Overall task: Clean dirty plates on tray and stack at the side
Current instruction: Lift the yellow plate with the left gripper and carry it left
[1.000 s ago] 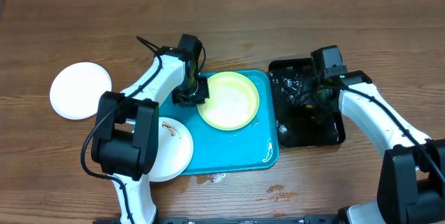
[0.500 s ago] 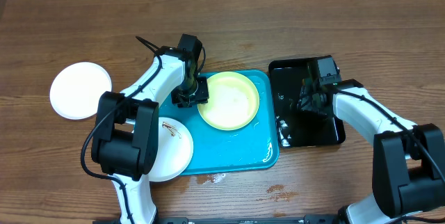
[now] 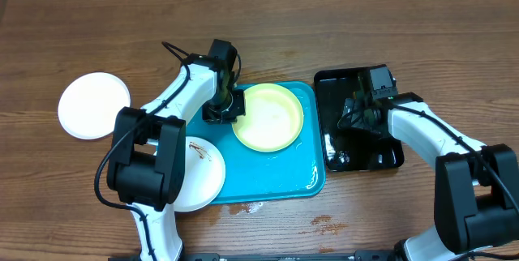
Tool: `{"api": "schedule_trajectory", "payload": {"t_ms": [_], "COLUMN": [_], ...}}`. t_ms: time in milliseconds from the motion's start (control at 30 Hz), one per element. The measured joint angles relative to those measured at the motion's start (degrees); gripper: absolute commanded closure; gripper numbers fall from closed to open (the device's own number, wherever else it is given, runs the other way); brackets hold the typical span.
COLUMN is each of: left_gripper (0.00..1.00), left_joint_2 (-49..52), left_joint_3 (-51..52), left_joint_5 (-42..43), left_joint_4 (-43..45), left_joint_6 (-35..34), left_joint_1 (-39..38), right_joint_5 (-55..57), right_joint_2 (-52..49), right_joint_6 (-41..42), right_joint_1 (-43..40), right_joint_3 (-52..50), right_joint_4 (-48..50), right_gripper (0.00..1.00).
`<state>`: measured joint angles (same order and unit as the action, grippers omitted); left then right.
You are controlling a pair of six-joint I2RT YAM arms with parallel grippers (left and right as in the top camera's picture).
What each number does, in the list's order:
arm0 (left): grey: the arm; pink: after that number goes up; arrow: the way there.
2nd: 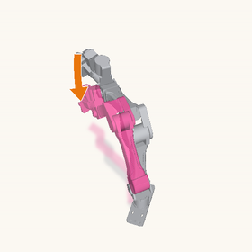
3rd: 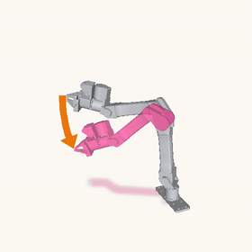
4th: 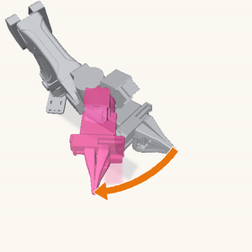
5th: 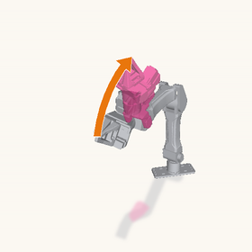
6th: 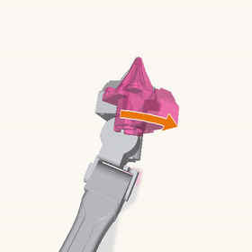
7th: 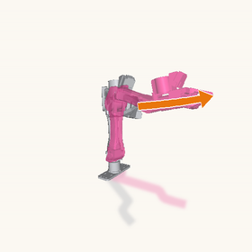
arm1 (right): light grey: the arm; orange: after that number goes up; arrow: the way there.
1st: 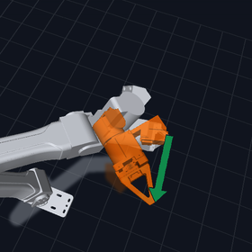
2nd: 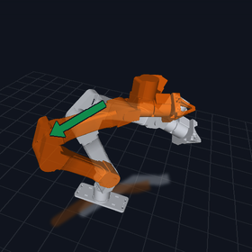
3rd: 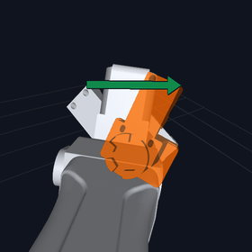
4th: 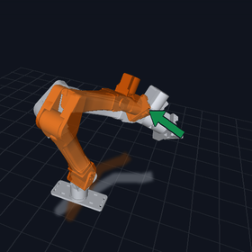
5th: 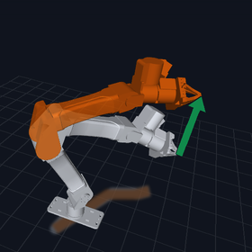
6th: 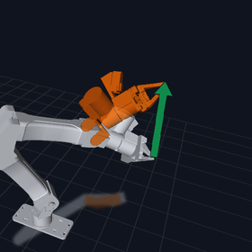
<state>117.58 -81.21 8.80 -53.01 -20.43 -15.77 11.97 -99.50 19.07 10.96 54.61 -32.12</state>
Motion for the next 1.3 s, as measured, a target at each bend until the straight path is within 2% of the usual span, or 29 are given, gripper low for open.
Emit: {"api": "schedule_trajectory", "payload": {"t_ms": [233,367,567,800,1000,1300], "left_gripper": [0.96,0.96,0.96,0.96,0.96,0.96], "left_joint_2": [0.8,-0.2,-5.4,-7.2,-7.2,-7.2], "left_joint_3": [-5.4,-11.5,-13.8,-13.9,-13.9,-13.9], "left_joint_5": [-3.1,-8.6,-16.7,-29.6,-44.7,-61.1], "left_joint_4": [-7.9,-11.6,-12.6,-12.6,-12.6,-12.6], "left_joint_6": [1.3,1.4,1.3,1.3,0.6,-1.9], "left_joint_1": [0.0,-0.9,-4.5,-12.3,-19.2,-26.6], "right_joint_5": [0.0,0.0,0.0,0.0,0.0,0.0], "right_joint_2": [0.0,0.0,0.0,0.0,0.0,0.0], "right_joint_6": [0.0,0.0,0.0,0.0,0.0,0.0], "right_joint_1": [0.0,0.0,0.0,0.0,0.0,0.0], "right_joint_3": [0.0,0.0,0.0,0.0,0.0,0.0], "right_joint_4": [0.0,0.0,0.0,0.0,0.0,0.0], "right_gripper": [0.0,0.0,0.0,0.0,0.0,0.0]}}
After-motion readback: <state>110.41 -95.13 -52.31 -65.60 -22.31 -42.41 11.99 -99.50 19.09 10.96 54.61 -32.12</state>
